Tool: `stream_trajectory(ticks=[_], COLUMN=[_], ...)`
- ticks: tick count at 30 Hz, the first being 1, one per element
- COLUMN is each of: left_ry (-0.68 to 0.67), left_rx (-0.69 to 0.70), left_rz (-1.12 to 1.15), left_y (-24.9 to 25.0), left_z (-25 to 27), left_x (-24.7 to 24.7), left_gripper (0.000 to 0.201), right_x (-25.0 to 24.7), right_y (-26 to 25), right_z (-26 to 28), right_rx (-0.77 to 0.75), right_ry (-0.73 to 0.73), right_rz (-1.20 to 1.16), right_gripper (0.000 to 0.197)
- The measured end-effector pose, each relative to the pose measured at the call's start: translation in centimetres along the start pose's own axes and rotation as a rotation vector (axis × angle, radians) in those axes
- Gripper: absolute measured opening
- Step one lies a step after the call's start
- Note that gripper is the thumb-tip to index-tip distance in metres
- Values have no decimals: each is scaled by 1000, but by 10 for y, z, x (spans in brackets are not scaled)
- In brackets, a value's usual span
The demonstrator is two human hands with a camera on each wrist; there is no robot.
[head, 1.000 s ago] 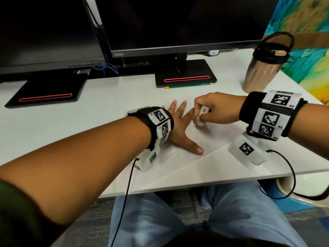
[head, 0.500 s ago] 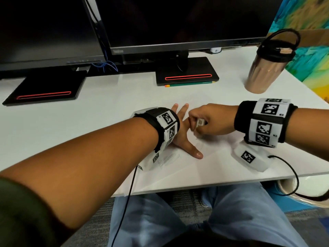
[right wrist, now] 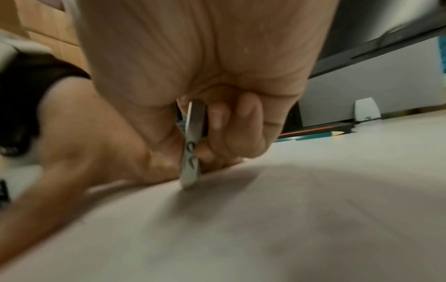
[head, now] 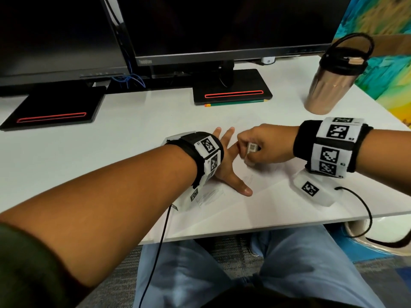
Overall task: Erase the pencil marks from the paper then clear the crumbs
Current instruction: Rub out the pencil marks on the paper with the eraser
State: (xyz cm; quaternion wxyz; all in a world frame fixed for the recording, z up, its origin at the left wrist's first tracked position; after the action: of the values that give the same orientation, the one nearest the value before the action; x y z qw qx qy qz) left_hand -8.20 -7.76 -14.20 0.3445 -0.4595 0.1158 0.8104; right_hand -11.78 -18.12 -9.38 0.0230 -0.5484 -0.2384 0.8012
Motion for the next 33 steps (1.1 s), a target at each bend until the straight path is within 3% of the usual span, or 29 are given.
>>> stream_trajectory(ticks=[2,6,10,13,17,21,24,28,32,33], left_ry=[-11,4,-21,1,-18,0,-23,5,-7,-9], left_rx=[-1,1,-2,-1,-3,0,-4,1,-2,-1], left_rz=[2,1,-13,0,-4,9,-14,13,24,26], left_y=[1,1,2,1,2,0,1,0,1,1], left_z=[1,0,2,-1,1,-2,2,-2,1,1], left_x=[1,0,0,1,1,1,0,1,0,0], left_gripper=[134,139,133,139,136,140,137,141,141,140], right_x=[4,-6,7,-1,6,0,9,-1,15,15], right_y=[-3,4,-5,1,-5,0,-6,3,-12,-15], right_z=[1,-2,3,4,6,7,9,9,18,20], right_rx=[7,20,-5,5,5,27,13,39,-11,-19], right_ry=[-77,68,-67,70,-69,53,-88,98,-83,-72], right_rz=[-39,0,-73,-53,-53,-60,-84,-59,-112,-122], right_gripper=[6,8,6,5,5,5,6,5,9,9])
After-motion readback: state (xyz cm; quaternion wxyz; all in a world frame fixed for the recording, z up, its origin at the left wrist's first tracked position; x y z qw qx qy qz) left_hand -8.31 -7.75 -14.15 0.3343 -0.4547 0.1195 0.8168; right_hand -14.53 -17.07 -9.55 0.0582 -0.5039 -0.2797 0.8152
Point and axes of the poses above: each hand's wrist, its own z-axis away from the middle knuckle, its own x-axis out of the palm, y = z × x, the point moved 5 cm from there along -z, towards the middle knuckle, and after that the axes turned 7 degrees about -x, right-handed, at the moved point
